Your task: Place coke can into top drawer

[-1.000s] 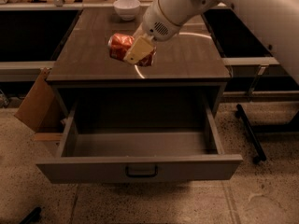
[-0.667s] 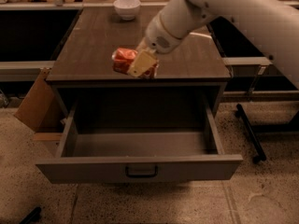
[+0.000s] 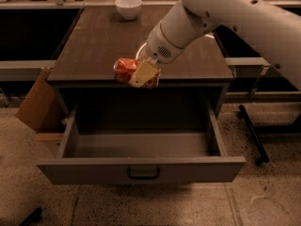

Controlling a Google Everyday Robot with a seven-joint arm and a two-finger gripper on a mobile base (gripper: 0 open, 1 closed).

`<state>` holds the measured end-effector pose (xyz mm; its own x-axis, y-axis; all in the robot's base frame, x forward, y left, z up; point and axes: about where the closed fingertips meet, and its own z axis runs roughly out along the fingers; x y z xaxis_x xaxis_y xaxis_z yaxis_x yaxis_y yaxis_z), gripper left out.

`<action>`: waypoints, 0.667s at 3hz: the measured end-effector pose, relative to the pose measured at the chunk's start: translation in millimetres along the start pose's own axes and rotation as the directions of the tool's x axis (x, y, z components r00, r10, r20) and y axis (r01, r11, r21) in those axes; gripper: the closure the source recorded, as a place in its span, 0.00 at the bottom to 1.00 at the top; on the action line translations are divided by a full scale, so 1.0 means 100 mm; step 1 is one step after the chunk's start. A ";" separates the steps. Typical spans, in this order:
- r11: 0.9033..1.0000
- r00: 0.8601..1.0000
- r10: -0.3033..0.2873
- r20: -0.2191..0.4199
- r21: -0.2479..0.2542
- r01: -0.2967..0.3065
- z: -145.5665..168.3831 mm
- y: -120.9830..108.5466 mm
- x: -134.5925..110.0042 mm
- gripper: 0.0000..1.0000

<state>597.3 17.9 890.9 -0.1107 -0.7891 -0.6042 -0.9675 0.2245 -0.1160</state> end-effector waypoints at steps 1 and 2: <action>0.997 0.997 0.070 -0.037 0.030 -0.069 -0.03 0.30 0.28 1.00; 0.989 0.985 0.147 -0.089 0.024 -0.146 0.13 0.59 0.65 1.00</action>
Offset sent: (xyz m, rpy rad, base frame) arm -0.0958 -0.0495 -0.1054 -0.0950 0.1758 -0.2131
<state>536.0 -13.1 834.2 -0.2718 -0.7951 -0.5421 -0.9354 0.3507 -0.0454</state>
